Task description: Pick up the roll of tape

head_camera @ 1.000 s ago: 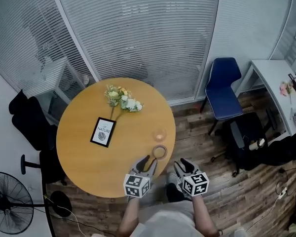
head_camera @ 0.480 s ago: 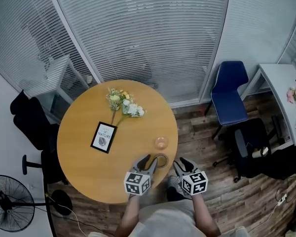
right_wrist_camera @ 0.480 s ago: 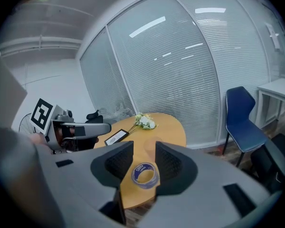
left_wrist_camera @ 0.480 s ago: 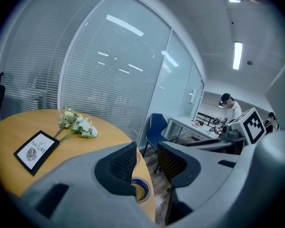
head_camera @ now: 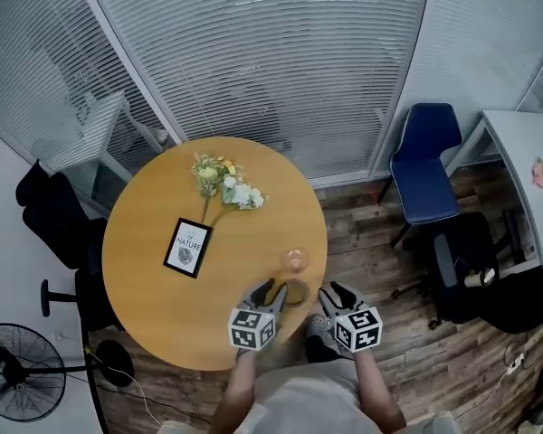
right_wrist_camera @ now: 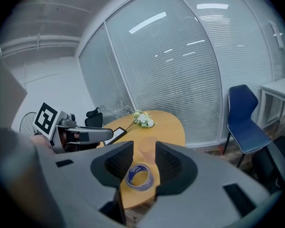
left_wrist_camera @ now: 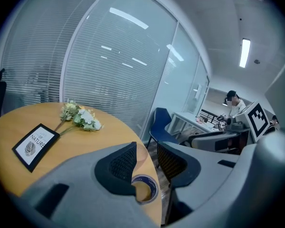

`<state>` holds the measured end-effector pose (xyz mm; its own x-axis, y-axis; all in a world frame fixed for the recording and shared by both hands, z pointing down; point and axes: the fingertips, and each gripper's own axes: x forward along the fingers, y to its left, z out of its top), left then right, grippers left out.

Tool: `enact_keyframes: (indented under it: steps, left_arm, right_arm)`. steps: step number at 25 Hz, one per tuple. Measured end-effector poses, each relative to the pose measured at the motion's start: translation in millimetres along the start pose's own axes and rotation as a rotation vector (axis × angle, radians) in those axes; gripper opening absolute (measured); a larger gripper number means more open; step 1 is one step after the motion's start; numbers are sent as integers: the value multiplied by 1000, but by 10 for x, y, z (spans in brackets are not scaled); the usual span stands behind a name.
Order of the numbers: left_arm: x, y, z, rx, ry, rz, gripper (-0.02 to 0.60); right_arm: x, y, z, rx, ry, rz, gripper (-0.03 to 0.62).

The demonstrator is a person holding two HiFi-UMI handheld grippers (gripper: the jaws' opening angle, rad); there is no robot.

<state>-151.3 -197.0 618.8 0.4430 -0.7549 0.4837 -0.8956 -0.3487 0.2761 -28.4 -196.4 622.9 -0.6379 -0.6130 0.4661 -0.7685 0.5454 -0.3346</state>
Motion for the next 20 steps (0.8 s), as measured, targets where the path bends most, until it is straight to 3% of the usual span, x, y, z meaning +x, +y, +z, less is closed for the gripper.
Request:
enact_keyframes:
  steps: [6,14,20]
  left_arm:
    - [147,103,-182,6,48,25,133]
    - [341,276,-611,-46,143,55,133]
    - [438,300,-790,-3,199,72,133]
  right_arm:
    - [27,-84,-14,-5,19,-8,141]
    - [41,-197,-25,-18,35,-13,141]
    - [39,-255,-90,-25,57,-6,141]
